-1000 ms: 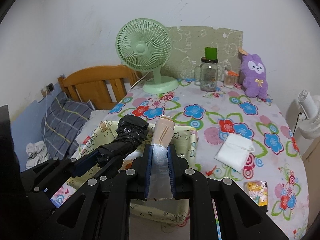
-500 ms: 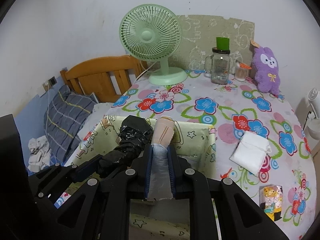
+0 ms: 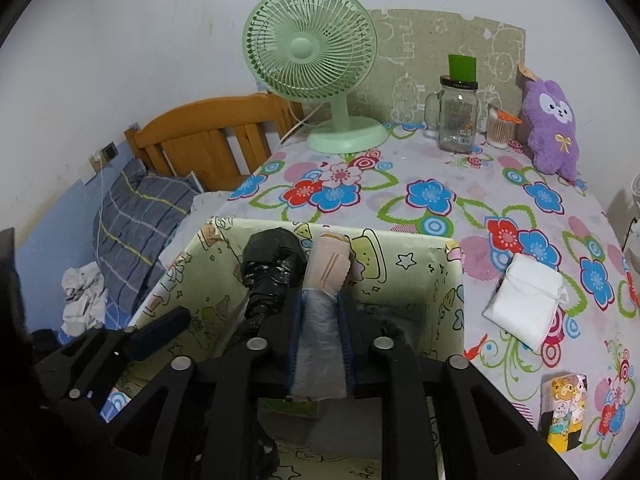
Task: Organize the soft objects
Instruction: 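Open both tools to drop the umbrella and rolled item into the box, then move both tools back toward the yellow cartoon tissue pack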
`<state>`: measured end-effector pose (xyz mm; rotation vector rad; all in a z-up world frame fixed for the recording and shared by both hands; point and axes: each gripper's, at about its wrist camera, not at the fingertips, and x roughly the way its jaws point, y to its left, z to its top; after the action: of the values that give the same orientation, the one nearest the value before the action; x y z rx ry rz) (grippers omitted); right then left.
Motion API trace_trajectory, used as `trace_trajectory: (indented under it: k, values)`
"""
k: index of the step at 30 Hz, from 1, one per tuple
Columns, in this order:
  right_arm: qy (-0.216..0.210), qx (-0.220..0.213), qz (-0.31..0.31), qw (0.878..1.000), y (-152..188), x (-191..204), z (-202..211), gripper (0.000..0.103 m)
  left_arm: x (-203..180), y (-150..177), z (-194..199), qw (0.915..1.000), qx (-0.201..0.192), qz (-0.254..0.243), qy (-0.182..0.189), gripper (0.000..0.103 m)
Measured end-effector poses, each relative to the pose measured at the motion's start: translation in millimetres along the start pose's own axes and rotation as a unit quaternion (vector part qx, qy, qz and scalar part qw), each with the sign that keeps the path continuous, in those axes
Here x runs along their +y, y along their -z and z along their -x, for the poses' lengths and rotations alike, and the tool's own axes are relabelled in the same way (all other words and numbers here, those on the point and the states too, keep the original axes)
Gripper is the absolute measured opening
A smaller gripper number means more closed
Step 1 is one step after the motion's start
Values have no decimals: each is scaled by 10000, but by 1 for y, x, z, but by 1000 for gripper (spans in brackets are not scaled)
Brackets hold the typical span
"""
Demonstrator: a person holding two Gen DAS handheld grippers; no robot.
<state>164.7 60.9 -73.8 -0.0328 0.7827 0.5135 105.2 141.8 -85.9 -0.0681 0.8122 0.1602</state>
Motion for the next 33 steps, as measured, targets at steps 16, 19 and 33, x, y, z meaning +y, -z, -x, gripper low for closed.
trace_trajectory:
  k: [16,19,33]
  values:
    - [250,-155,63,9995,6,-6,19,75,-13,-2,19,9996,-187,-52,228,92]
    - [298,-220,61,9993,7,-8,27,76,-17,-2,23,9994,-243,-71,222,94]
    - [522,-469,-30,9975,17,-25,62,84,-44,0,45,9986,-393,-289,182,101]
